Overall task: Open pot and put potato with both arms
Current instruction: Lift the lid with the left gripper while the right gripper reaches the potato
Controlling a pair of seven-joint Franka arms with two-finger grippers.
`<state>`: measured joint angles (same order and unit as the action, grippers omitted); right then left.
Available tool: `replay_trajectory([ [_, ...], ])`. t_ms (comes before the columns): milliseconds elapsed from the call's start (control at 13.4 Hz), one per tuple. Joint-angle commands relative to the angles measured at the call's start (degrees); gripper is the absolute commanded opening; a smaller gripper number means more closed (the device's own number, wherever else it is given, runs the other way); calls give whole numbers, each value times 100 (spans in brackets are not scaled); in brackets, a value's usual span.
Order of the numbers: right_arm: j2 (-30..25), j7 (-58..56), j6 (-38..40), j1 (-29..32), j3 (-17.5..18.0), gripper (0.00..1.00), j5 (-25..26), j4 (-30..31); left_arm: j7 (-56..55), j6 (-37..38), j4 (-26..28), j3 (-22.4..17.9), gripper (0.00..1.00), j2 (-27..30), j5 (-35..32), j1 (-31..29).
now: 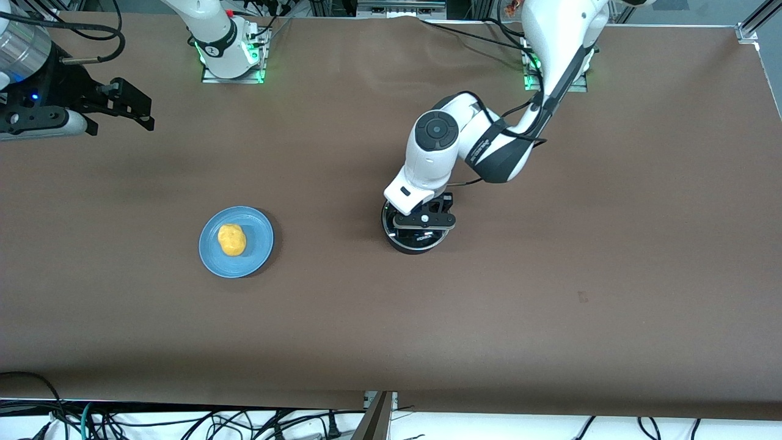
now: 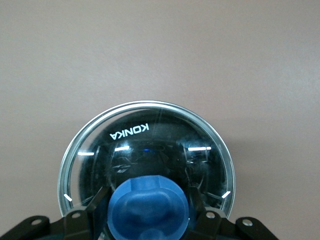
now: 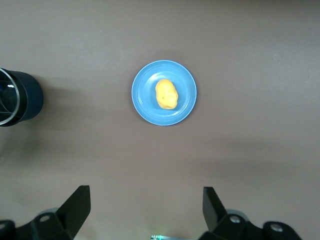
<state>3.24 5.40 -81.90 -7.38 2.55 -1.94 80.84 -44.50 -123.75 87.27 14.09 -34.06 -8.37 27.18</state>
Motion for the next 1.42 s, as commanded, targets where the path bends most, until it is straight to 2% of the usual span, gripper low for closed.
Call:
replay_trajectory([
  [0,27,-48,86,0,27,99,18,10,240,342,36,-12,38,425,150,-134],
  [224,229,-47,17,-44,27,99,18,448,844,614,89,-12,38,742,248,-607],
  [524,528,-380,-1465,-79,35,100,88,1485,2364,992,115,-21,38,1041,389,-1836],
  [898,1529,-917,-2680,-70,35,100,431,1671,4131,1125,193,-21,37,1024,398,-3366],
  [1122,1863,-1469,-3602,-70,27,100,475,2014,5018,959,325,-56,37,936,442,-4000],
  [1197,2022,-1541,-3761,-70,27,100,527,1997,5239,740,535,-152,37,962,599,-4088],
  [1347,2268,-1821,-4087,-70,27,100,651,1997,5880,161,1044,-590,37,1024,871,-4081],
])
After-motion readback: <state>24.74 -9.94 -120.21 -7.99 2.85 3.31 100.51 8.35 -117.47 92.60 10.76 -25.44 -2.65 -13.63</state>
